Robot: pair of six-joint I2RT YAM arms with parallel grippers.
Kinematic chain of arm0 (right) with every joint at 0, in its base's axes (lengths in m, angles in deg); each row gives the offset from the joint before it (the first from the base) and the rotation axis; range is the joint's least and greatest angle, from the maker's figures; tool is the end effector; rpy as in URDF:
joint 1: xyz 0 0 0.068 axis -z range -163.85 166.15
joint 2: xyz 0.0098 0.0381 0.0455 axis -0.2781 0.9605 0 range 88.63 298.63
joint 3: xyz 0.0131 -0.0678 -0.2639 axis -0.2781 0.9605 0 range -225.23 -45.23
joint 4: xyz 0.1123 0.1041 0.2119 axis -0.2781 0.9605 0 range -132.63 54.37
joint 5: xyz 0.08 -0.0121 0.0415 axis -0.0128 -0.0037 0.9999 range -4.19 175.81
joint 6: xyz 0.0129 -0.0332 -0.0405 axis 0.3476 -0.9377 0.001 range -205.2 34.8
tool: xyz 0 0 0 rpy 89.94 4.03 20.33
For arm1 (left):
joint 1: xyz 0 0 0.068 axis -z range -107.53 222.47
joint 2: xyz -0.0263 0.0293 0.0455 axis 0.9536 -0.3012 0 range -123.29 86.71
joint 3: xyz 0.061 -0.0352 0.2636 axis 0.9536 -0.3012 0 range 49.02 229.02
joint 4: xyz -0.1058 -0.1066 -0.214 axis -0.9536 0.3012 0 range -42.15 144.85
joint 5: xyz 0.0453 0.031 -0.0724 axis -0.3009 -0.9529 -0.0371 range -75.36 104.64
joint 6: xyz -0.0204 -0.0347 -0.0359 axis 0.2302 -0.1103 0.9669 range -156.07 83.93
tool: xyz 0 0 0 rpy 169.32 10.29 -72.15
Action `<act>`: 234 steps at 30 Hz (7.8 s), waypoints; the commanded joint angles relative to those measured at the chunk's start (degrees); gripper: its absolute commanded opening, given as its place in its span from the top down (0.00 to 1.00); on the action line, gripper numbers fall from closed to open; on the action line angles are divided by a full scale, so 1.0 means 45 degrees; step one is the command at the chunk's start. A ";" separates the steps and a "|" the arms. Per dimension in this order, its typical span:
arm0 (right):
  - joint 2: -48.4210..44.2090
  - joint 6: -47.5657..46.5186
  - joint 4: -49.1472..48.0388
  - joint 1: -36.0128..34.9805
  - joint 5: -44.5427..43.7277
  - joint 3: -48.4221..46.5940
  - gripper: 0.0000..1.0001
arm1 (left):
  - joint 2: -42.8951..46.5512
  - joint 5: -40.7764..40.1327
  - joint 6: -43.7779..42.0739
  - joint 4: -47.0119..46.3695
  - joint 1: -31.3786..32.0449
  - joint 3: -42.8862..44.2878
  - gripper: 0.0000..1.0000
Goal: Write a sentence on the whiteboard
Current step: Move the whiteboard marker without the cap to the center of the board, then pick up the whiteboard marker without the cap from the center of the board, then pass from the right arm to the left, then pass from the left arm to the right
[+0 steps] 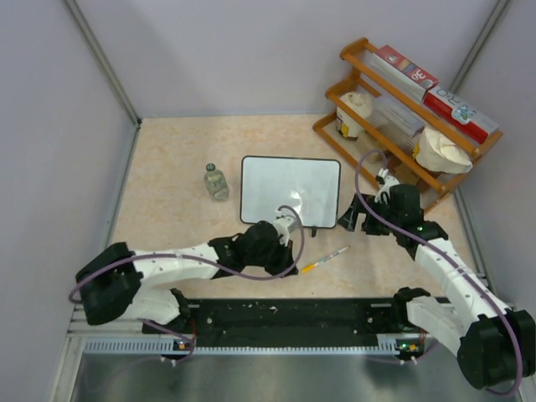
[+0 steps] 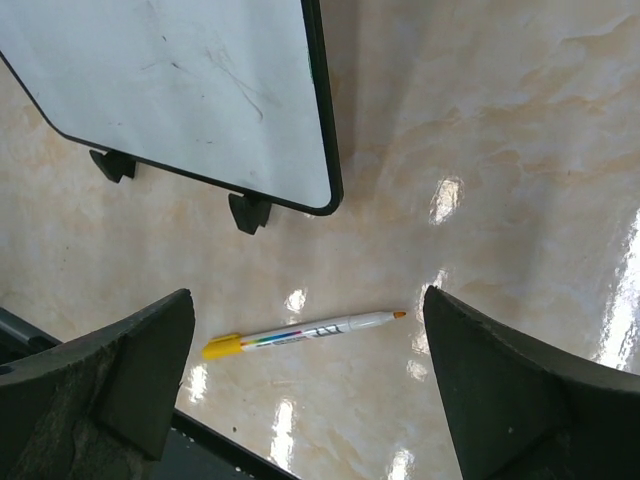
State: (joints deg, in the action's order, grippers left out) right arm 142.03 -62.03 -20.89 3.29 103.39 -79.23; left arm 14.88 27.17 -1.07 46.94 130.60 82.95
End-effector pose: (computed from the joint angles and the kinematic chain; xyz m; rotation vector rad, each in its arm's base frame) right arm 0.1876 0.0538 0.2295 0.0467 2.3409 0.6717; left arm 0.1279 -0.2203 0.1958 0.6206 2.3656 -1.0687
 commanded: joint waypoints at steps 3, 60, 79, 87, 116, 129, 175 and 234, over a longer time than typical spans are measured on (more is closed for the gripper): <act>0.0357 -0.0014 -0.0924 -0.0228 0.0409 0.0134 0.05 | -0.3018 -0.1047 0.0463 -0.1302 0.1457 0.2009 1.00; 0.4733 0.0161 -0.0572 -0.4896 -0.0354 0.0153 0.40 | -0.6088 -0.3001 0.1362 -0.0951 -0.0339 0.2889 1.00; 0.4696 0.1218 -0.1707 -0.5247 0.0626 0.0350 0.52 | -0.4958 -0.2414 0.1694 -0.1634 -0.0535 0.1915 1.00; 0.4165 0.0202 -0.0280 -0.5559 -0.1602 -0.1057 0.53 | -0.0649 -0.3156 0.1927 0.0142 -0.0535 0.0411 0.53; 0.9147 0.0103 0.1478 -0.8704 -0.5998 -0.3793 1.00 | 0.6881 -0.4679 0.1928 0.3695 -0.0535 -0.1311 0.21; 0.6630 0.0278 0.1420 -0.8665 -0.5314 -0.4632 1.00 | 0.7095 -0.4954 0.1480 0.4577 -0.0515 -0.0802 0.23; -0.3294 0.3345 -0.4362 -0.8684 -0.4767 -0.0453 1.00 | 0.0338 0.2449 0.1557 -0.8783 -0.0066 -0.1311 0.82; -0.2064 0.2134 -0.3776 -0.8646 0.0623 -0.0960 0.78 | 0.3737 0.3367 -0.0083 -0.4545 0.0227 -0.1017 1.00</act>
State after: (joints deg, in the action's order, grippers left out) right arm 133.58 -53.04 -35.75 -35.18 105.19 -83.76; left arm 31.05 41.42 -1.51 29.89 131.04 76.35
